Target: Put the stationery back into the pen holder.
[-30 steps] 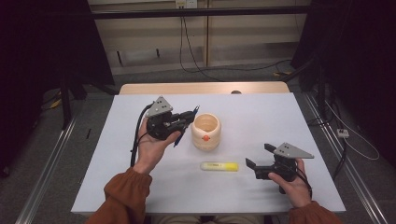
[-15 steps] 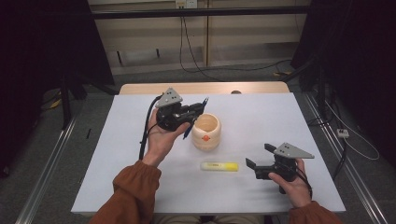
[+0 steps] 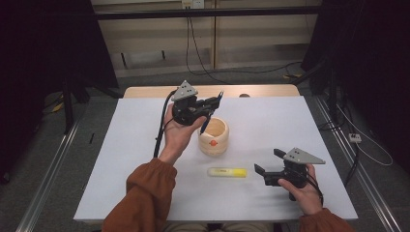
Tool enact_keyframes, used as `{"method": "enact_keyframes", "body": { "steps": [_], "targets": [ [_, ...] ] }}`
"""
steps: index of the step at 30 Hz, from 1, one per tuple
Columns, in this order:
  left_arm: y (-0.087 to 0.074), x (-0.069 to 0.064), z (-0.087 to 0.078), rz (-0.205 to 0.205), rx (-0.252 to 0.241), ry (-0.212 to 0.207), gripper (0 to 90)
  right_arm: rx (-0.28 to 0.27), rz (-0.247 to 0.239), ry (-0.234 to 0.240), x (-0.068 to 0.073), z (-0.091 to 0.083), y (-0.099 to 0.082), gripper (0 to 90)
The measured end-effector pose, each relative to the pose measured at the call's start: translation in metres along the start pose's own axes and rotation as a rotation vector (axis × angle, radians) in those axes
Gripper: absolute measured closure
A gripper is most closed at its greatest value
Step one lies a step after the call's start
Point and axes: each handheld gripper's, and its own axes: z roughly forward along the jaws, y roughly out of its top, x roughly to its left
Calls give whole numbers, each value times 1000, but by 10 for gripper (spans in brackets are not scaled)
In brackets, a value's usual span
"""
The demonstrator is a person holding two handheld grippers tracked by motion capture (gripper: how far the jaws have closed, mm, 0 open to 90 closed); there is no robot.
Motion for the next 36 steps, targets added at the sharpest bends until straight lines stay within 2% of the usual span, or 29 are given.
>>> {"method": "enact_keyframes", "body": {
  "steps": [5,9,16,36],
  "targets": [
    [1,3,12,6,1,1,804,-1,-3,3,-1,0,0,49],
    [-2,8,21,-6,3,7,803,-1,0,3,0,0,0,49],
    [-10,12,31,-6,34,24,803,4,0,6,-1,0,-1,48],
    [-34,23,35,-24,73,37,799,5,-5,7,0,0,-1,48]
  ]
}}
